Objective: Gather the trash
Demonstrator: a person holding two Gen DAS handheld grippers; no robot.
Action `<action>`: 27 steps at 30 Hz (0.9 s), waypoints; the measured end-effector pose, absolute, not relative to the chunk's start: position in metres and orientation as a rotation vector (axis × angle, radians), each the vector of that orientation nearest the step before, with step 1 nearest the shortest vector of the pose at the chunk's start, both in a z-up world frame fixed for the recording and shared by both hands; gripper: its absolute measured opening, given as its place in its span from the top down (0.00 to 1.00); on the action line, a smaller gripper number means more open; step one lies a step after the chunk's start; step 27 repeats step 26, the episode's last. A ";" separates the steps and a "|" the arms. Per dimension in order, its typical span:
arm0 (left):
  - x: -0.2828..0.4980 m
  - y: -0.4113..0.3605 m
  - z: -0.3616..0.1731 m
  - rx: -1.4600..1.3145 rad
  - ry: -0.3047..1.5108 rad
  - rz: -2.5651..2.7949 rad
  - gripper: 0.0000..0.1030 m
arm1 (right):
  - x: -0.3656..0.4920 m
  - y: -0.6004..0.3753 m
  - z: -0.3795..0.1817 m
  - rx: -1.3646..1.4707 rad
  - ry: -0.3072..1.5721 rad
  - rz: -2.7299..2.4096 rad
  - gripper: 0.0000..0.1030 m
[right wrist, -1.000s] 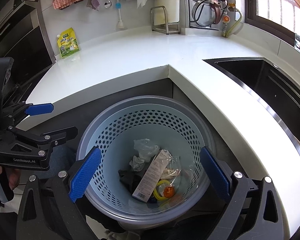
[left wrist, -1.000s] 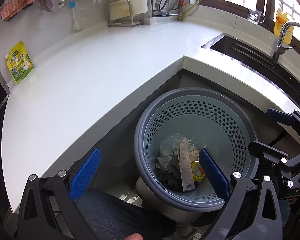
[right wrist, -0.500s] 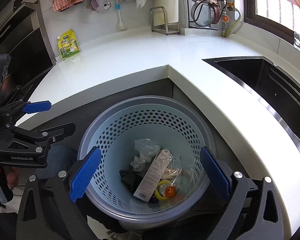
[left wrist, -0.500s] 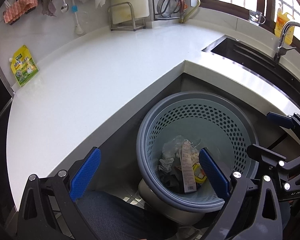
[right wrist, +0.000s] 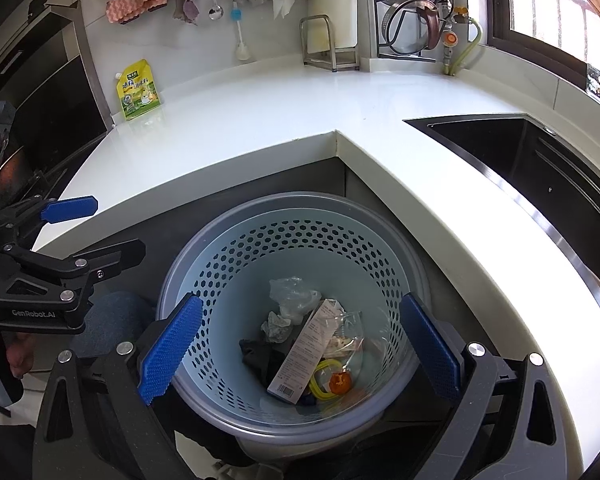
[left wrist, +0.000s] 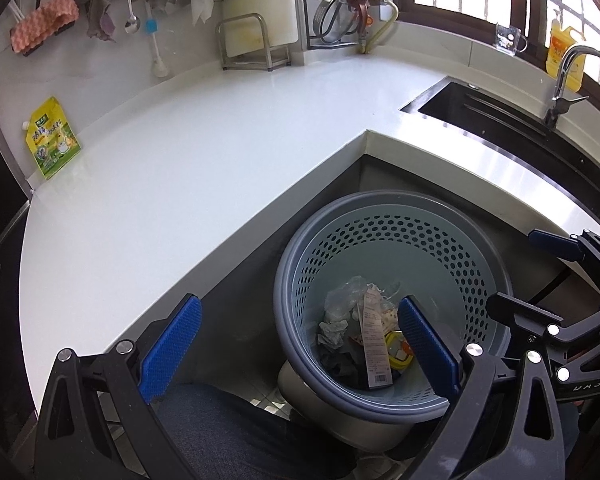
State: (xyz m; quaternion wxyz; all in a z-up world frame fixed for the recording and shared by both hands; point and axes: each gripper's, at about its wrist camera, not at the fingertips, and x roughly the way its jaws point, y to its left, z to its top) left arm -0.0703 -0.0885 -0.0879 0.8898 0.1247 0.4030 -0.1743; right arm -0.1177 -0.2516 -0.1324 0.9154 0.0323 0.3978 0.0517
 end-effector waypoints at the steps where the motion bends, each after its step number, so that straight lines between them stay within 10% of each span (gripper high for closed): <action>1: -0.071 -0.088 -0.087 0.253 0.837 -0.368 0.06 | -0.118 -0.251 -0.132 0.067 0.818 0.106 0.08; 27: -0.083 -0.095 -0.076 0.283 0.816 -0.395 0.06 | -0.122 -0.253 -0.130 0.067 0.808 0.113 0.08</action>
